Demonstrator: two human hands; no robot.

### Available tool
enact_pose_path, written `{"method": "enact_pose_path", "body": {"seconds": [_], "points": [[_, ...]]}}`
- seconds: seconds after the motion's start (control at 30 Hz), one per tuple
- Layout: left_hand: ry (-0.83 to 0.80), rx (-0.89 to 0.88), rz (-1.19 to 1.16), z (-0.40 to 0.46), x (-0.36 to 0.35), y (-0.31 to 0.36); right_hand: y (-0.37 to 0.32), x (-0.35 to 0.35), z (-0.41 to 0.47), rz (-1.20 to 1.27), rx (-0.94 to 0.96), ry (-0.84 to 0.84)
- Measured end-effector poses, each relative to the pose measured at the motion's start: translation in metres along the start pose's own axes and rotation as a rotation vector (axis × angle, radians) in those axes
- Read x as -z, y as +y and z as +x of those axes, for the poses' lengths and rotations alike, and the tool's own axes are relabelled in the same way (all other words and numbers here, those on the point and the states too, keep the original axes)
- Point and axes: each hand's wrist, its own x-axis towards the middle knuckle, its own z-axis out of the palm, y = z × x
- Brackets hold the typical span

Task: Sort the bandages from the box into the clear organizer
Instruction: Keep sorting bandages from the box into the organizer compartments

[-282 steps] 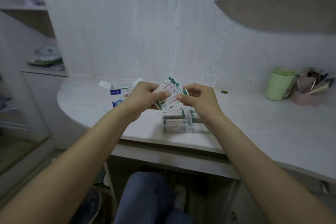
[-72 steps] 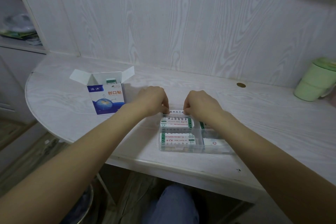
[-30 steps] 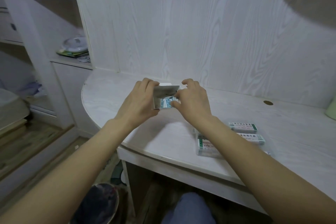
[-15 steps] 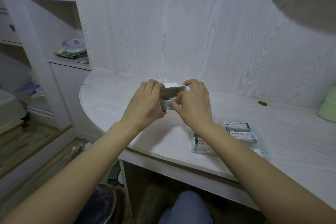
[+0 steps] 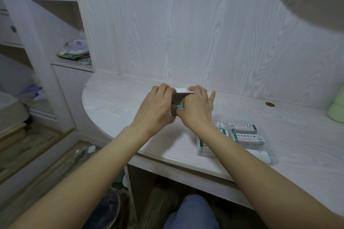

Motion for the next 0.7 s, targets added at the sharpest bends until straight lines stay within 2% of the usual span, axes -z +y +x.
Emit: {"method": "enact_pose_path", "body": {"seconds": [0.2,0.4,0.7], "points": [[-0.075,0.055,-0.047,0.005,0.002,-0.005,0.007,0.010,0.002,0.134,-0.002,0.051],[-0.159,0.099,-0.128,0.009,-0.002,-0.009,0.011,0.020,0.007,0.255,-0.013,0.003],[-0.349,0.262,-0.290,0.027,-0.001,-0.030,0.022,0.034,0.012,0.594,-0.202,-0.070]]}}
